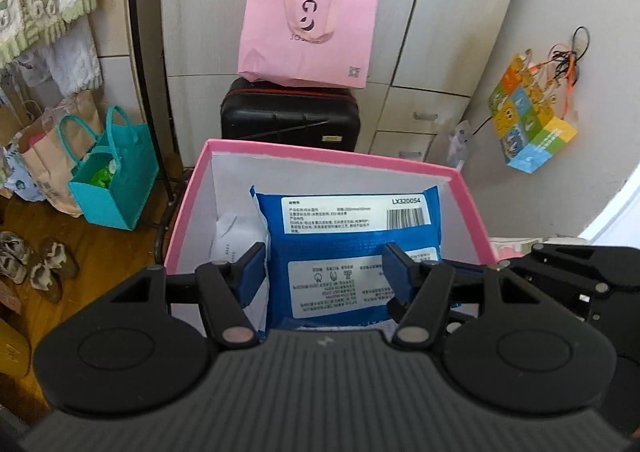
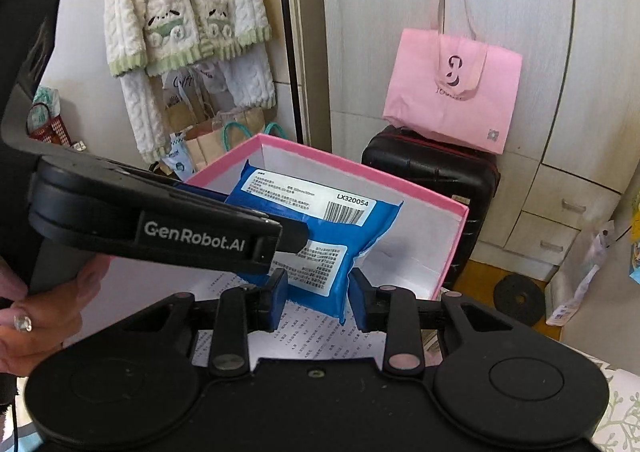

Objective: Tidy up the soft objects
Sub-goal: 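Carry the wipes pack over the pink shoebox and open the right tool, then withdraw the right tool from the box toward the lilac plush toy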

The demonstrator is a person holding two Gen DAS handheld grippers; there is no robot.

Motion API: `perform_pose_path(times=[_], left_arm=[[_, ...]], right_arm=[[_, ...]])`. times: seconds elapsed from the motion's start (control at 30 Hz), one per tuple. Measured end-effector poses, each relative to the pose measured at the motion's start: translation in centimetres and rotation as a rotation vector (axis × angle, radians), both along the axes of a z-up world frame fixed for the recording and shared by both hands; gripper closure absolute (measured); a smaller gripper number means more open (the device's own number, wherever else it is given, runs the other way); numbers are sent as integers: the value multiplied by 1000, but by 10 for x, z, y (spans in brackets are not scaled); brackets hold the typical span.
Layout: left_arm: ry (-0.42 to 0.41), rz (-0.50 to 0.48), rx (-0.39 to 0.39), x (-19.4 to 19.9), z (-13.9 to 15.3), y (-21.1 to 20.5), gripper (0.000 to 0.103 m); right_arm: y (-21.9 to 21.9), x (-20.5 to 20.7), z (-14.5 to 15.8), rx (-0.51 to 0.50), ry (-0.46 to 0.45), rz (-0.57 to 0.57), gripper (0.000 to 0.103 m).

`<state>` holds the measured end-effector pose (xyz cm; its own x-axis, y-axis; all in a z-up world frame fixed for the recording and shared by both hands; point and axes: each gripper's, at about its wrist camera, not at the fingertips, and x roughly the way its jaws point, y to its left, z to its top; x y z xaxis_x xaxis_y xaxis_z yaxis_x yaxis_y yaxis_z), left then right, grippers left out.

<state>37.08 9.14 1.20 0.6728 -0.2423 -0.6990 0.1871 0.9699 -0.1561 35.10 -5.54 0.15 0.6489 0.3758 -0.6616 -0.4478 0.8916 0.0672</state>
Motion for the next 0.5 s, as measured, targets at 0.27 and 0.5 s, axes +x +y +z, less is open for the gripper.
perform_pose_path(times=[0.27,0.5], left_arm=[[-151,55,198,-24,8,-7,39],[-118,-24,167,-60,31,3,39]], right_arm=[[-7,-1,-2,-20,20,-26,57],[-14,-28,13,-19,-5,-12,57]])
